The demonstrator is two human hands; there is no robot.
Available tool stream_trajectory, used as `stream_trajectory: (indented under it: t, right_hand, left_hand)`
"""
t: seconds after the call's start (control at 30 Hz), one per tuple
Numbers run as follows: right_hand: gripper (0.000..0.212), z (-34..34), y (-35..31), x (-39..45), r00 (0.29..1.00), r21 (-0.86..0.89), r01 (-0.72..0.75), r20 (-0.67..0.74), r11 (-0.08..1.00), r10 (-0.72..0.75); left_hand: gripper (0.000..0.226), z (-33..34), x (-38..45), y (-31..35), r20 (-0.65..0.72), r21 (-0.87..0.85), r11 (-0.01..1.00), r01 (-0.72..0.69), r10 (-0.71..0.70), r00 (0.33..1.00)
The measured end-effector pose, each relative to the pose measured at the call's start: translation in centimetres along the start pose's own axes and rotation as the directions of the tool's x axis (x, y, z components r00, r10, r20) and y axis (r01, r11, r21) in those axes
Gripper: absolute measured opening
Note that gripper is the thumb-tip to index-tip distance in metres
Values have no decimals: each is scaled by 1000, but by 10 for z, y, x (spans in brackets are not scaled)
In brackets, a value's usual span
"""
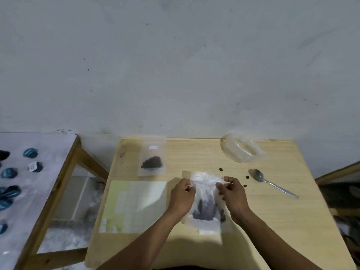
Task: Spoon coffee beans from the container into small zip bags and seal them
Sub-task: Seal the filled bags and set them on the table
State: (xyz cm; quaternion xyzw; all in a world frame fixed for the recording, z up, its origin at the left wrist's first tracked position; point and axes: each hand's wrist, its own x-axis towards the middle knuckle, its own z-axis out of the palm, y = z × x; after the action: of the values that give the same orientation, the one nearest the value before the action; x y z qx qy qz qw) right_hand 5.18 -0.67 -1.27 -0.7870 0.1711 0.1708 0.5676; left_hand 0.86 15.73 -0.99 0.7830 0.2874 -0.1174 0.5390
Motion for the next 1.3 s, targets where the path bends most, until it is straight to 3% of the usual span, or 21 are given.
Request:
stream_trajectory:
  t: [0.2,0.37,0.5,0.57,0.7,0.8,0.87,0.97,1.07,1.2,1.3]
  right_hand:
    - [18,52,-26,-10,978,-1,54,204,999,-53]
    - [33,104,-39,-22,922,-7,107,375,994,-96]
    - [36,146,-39,-36,898,-57,46,439,997,-16]
    - [33,165,-30,-40,886,-182,108,463,977,-11]
    - [37,200,-10,-57,752,-430,434,657,792,-55]
    - [49,218,3,-74,651,-456,617,754,641,-90]
    - [40,227,8,-84,622,-464,674,776,575,-102]
    - [29,242,8,-93,598,-483,724,796,492,-98]
    - [31,253,7,-99,611,-526,746,784,408,-108]
    - [32,265,11,-103,613,-551,768,780,327,-126]
    - [25,269,15,-101,612,-546,766,781,340,-125]
  left_hand:
    - [14,-54,-7,-19,-164,-86,995,-47,32,986]
    - [14,-98,-25,-55,-361,-109,991,-75,30,932]
    - [11,-132,-47,-84,-447,-311,948,-66,-84,891]
    - [9,-149,-59,-95,-465,-436,898,-56,-172,868]
    - [10,-183,-81,-123,-548,-521,852,-47,-292,784]
    - [12,-206,-94,-143,-594,-555,830,-54,-350,725]
    - [11,-219,-100,-155,-600,-596,801,-57,-397,695]
    - [9,-231,-107,-169,-601,-658,747,-96,-444,665]
    - [11,-235,-112,-172,-609,-690,710,-142,-462,644]
    - [8,-239,-113,-174,-614,-676,727,-123,-463,640]
    - [8,-241,-110,-174,-607,-669,735,-108,-456,651]
